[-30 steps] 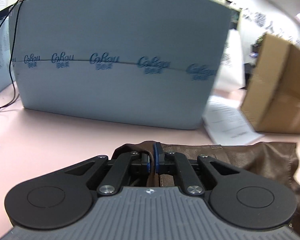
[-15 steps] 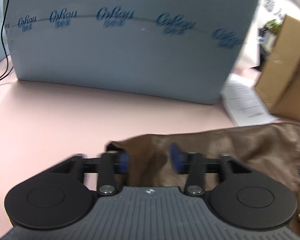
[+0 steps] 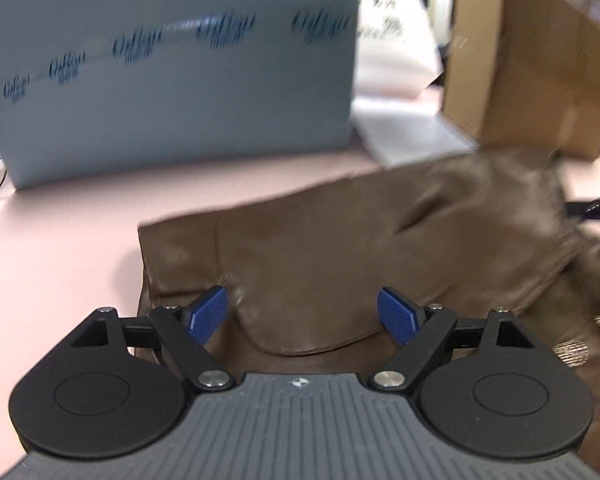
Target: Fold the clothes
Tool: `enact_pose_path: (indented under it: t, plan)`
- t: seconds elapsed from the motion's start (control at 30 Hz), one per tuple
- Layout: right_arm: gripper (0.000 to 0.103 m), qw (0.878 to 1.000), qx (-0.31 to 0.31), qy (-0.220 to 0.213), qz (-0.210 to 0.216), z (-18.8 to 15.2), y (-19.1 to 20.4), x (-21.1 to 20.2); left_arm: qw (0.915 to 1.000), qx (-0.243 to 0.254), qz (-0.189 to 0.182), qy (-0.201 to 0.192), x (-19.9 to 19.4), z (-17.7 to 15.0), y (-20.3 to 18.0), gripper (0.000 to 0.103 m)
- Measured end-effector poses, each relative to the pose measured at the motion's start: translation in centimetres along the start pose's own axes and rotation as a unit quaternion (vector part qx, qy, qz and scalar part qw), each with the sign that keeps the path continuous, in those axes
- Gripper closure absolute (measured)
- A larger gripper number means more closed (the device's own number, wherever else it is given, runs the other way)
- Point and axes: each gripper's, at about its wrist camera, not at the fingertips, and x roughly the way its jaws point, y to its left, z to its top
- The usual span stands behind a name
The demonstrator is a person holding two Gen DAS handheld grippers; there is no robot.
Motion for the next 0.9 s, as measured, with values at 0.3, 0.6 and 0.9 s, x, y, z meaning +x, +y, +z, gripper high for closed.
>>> enact_pose_path:
  t: [0.3,0.6,0.9]
  plan:
    - [0.098,0.998,0.042,-0.032,-0.043,0.1,-0.5,-2.2,0.9999,0.001,0.001,-0.015,-0.5,-0.6,0.0,0.020]
    - [0.063,0.996,0.041,-0.027,-0.080,-0.4,-0.7,-2.4,1.0000,-0.003,0.004,-0.008,-0.3,-0.1,0.3,0.020]
    - [0.054,0.981,0.136,0.010,0.139,-1.2,1.1,-2.8,0.9875,-0.138,-0.071,0.024,-3.1,-0.2,5.2,0.019]
